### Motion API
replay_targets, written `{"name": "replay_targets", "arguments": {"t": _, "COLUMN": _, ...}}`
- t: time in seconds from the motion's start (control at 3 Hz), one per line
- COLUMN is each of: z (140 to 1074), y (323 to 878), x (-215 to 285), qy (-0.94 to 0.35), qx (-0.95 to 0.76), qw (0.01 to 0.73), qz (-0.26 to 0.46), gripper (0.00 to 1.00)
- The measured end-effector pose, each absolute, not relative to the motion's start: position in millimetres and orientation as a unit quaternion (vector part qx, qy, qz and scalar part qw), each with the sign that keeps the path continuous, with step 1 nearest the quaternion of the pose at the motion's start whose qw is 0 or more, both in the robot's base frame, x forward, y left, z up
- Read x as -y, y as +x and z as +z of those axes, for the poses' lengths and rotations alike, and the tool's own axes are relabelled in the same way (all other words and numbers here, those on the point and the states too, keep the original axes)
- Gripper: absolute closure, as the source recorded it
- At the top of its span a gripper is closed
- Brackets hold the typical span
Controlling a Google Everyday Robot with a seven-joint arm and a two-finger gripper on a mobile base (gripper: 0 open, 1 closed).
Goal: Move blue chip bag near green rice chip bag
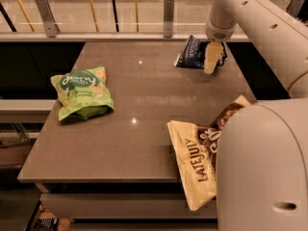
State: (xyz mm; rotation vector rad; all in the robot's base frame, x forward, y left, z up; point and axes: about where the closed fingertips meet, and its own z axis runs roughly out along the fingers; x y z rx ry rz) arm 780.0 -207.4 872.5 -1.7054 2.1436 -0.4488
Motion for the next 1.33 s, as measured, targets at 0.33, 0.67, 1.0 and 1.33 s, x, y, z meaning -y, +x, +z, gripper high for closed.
{"name": "replay_targets", "arguments": {"t": 0.33, "z": 869, "y": 781, "x": 207, "qy": -0.605, "qx": -0.759, "qw": 0.18, "qz": -0.158, "gripper": 0.16}}
{"name": "replay_targets", "arguments": {"t": 0.67, "z": 865, "y": 781, "x": 206, "qy": -0.606, "qx": -0.759, "qw": 0.178, "qz": -0.156, "gripper": 0.41}}
{"name": "replay_targets", "arguments": {"t": 1.0, "z": 862, "y": 782, "x": 205, "qy": -0.607, "qx": -0.76, "qw": 0.176, "qz": -0.155, "gripper": 0.63}}
{"name": "replay_targets", "arguments": {"t": 1.33, "z": 858, "y": 782, "x": 205, "qy": -0.607, "qx": -0.76, "qw": 0.174, "qz": -0.154, "gripper": 0.87}}
